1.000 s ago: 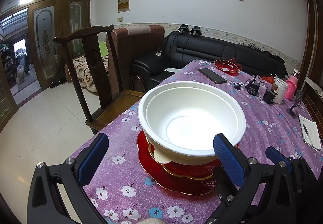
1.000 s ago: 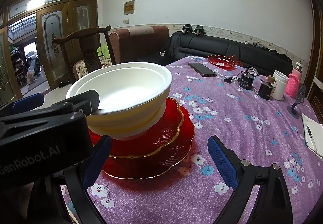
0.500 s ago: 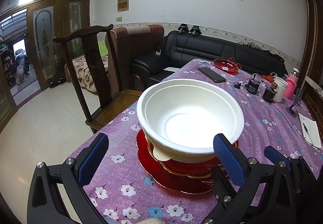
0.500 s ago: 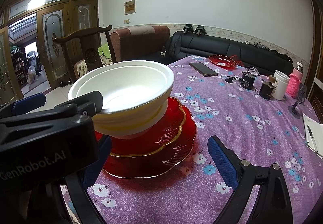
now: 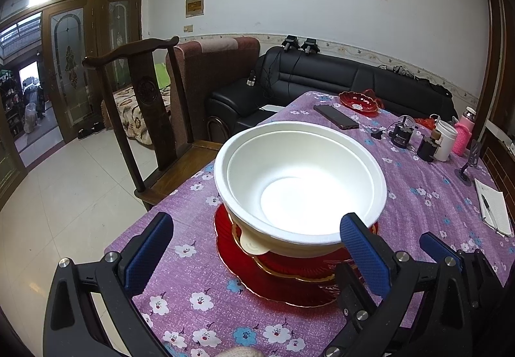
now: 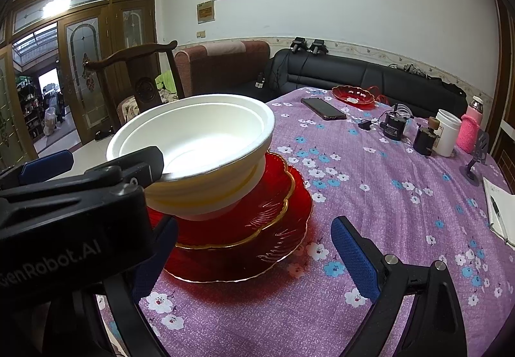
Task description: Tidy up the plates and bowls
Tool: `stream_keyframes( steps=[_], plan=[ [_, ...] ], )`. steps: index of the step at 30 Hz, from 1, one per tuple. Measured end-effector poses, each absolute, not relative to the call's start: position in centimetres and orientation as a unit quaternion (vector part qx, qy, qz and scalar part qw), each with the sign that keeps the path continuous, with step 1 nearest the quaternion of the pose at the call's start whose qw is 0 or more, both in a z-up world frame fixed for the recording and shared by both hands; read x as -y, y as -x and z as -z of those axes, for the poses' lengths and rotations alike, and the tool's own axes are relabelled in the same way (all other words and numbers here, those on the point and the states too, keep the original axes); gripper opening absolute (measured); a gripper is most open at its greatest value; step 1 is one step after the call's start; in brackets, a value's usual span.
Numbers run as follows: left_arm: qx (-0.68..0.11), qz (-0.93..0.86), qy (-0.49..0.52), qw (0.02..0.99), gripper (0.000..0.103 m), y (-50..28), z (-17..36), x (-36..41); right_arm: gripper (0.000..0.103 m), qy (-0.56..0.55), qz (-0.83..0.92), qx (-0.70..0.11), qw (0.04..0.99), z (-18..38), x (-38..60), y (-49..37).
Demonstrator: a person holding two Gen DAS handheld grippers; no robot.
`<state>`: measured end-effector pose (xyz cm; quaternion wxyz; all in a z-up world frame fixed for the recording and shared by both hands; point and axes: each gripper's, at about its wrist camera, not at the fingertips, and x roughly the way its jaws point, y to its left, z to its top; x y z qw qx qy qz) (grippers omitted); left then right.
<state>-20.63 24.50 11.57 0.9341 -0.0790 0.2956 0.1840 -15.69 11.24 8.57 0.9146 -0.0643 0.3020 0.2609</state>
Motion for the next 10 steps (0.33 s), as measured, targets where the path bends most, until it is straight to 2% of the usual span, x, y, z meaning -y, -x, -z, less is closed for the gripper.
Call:
stream_keyframes(
  steps=[10],
  plan=[
    [-0.282, -0.182, 0.069, 0.94, 0.103, 21.0, -13.4, -23.9, 0.098, 0.053, -0.254, -0.295, 0.92, -9.3, -9.9, 15.7]
  ],
)
